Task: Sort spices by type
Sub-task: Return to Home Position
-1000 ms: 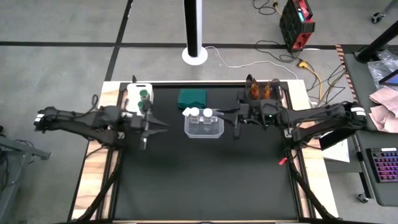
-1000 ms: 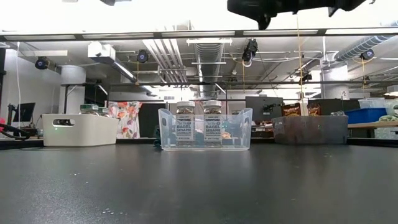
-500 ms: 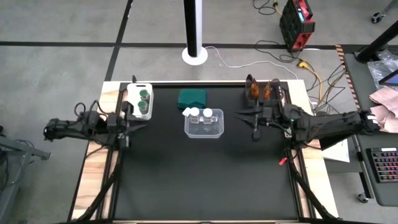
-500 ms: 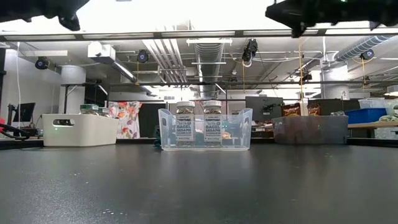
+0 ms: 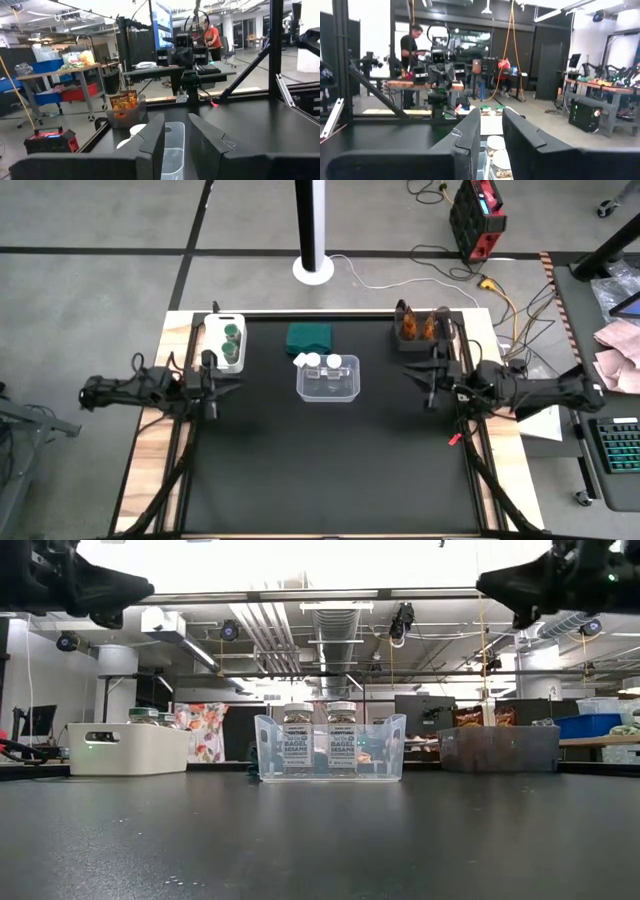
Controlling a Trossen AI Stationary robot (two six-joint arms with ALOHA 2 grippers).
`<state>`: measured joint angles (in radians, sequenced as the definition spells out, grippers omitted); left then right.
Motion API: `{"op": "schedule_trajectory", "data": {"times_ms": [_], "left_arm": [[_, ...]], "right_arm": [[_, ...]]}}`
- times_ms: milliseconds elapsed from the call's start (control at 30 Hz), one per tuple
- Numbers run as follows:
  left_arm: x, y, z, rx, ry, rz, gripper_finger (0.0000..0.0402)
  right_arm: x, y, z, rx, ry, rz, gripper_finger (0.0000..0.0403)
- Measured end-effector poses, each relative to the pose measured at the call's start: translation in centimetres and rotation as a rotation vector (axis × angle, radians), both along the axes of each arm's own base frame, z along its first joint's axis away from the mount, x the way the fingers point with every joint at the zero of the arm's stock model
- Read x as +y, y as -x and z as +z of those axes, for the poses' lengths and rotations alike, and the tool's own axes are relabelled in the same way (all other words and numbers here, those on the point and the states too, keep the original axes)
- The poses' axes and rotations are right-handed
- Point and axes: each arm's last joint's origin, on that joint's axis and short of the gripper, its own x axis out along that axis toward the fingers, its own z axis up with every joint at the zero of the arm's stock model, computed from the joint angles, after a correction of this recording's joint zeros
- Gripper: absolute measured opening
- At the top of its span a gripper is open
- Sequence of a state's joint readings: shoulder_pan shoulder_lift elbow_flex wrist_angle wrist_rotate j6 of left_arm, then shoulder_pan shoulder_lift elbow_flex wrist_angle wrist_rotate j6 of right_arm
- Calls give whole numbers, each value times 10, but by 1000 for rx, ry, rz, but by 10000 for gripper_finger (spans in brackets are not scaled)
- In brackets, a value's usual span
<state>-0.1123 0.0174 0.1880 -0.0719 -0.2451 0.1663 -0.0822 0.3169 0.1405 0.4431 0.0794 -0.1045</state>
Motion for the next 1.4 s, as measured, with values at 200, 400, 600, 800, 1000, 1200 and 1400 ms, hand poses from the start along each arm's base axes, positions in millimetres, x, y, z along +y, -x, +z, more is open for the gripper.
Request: {"op": "schedule_trajectory", "data": {"times_ms": [200, 400, 600, 800, 1000, 1200, 1400], "left_arm": [[0, -4, -15, 21, -25, 2, 66], [-1, -13, -44, 48, -71, 6, 66], [-2, -15, -47, 65, -121, 2, 66], [0, -16, -48, 84, -89, 59, 66], [0, -17, -50, 107, -93, 64, 66], [0, -18, -51, 123, -95, 65, 66], [0, -19, -52, 137, -97, 65, 66]], "right_arm": [[1, 15, -23, -74, 6, 0, 61], [2, 20, -31, -46, 4, 2, 58], [2, 18, -39, 56, 41, -10, 66], [4, 20, -36, 19, 128, 55, 75], [12, 21, -37, 12, 257, 295, 85], [12, 18, -50, 151, 203, 326, 82], [12, 17, -55, 214, -50, 370, 66]]}}
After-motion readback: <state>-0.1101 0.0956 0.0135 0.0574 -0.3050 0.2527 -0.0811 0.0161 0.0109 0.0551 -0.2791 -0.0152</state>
